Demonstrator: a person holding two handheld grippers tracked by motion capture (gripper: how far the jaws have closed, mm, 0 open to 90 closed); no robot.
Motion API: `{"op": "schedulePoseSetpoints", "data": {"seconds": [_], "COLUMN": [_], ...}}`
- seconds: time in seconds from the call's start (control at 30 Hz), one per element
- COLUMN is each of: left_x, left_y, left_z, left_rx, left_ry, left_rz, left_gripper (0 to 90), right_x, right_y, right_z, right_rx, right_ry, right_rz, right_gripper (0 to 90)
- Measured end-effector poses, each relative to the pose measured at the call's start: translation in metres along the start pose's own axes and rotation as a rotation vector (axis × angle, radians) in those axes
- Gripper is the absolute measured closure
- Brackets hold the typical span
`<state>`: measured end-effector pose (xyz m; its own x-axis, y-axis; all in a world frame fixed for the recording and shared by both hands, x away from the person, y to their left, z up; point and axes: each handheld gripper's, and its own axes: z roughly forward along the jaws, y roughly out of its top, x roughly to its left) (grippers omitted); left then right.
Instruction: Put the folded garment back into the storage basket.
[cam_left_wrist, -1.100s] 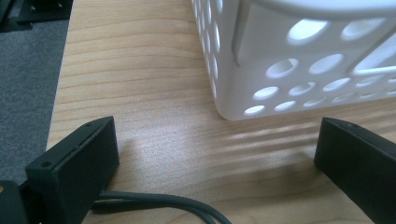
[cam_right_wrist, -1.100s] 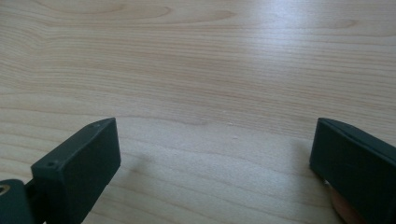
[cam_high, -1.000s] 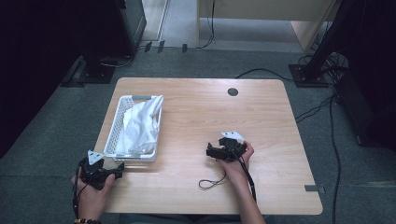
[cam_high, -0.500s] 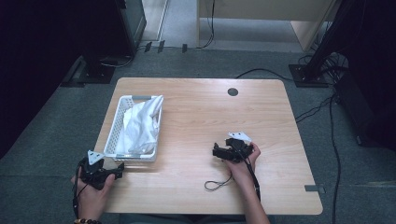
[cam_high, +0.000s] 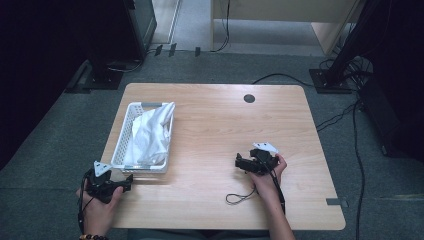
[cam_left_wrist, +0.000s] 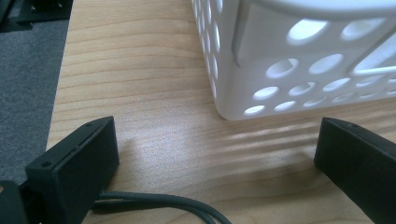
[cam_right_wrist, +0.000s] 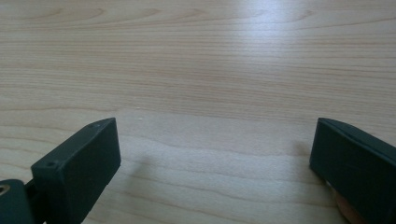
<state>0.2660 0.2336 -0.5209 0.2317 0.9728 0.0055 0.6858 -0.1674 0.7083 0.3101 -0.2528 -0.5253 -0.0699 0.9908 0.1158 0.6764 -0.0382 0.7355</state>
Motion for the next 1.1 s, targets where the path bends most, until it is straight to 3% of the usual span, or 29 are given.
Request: {"op": "schedulePoseSetpoints", "data": {"seconds": [0.23,1.1], "left_x": [0.000,0.000], "left_y": [0.000,0.000], "left_z": [0.000,0.000], "left_rx": [0.000,0.000], "left_ry": [0.000,0.000], "left_rz": [0.000,0.000], "left_gripper": [0.0,0.0], "right_x": [-0.010,-0.048], "right_y": [-0.002,-0.009], "right_z": [-0.004,-0.017], "right_rx": [-0.005,0.006], "right_ry": [0.012,-0.074], "right_rz": [0.012,0.022], "right_gripper": [0.8,1.0]}}
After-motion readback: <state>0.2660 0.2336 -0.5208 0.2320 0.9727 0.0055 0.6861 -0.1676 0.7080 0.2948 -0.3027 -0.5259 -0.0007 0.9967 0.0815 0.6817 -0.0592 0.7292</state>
